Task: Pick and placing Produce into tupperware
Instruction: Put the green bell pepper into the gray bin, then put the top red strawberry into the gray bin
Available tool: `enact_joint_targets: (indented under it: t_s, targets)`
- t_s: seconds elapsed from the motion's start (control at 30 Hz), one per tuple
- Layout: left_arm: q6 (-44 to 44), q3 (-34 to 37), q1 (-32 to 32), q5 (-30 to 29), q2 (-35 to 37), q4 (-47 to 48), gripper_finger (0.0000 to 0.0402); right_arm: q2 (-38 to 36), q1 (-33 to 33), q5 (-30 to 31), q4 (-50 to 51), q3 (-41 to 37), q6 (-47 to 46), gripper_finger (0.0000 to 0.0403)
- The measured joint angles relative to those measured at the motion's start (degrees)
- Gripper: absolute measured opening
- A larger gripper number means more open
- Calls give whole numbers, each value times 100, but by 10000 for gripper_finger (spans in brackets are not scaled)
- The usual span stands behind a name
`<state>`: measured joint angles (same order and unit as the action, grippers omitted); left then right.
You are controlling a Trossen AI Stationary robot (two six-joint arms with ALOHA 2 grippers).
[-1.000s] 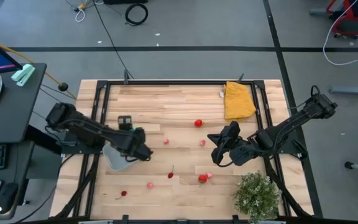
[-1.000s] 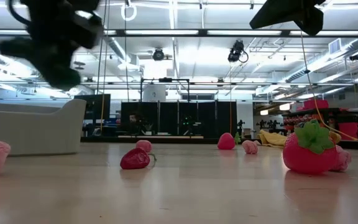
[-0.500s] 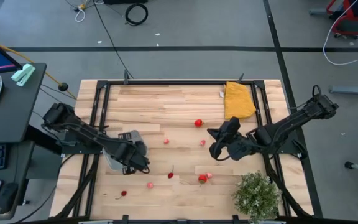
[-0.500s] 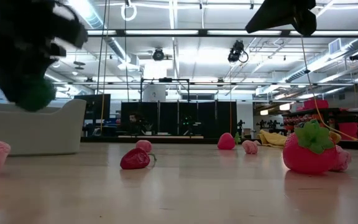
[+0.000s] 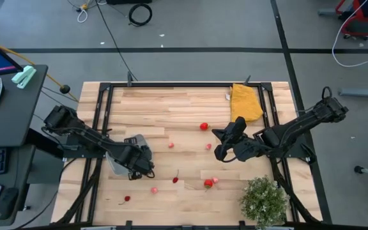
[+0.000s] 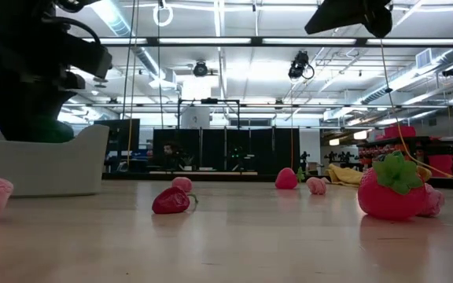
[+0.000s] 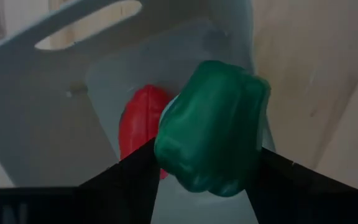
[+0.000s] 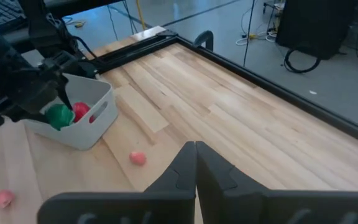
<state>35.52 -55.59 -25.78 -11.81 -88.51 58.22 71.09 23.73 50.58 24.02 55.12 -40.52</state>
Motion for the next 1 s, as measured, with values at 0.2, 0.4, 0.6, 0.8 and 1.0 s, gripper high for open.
enact_joint_targets:
  t_s: [0.2,0.4,0.6,0.8,1.0]
  targets:
    - [44,-1,33,-1,0,-18,249,-2,0,1,10,5,114,6]
    - [139,-1,81,4,0,-25,269,-2,0,-1,-7,5,292,6]
    - [205,-70,364,119,2,-87,255,-2,0,12,-6,5,484,6]
    - [383,-921,654,496,2,496,236,-2,0,14,-5,5,615,7]
    - [-207,-2338,833,5,7,401,233,-2,0,14,-4,5,617,12]
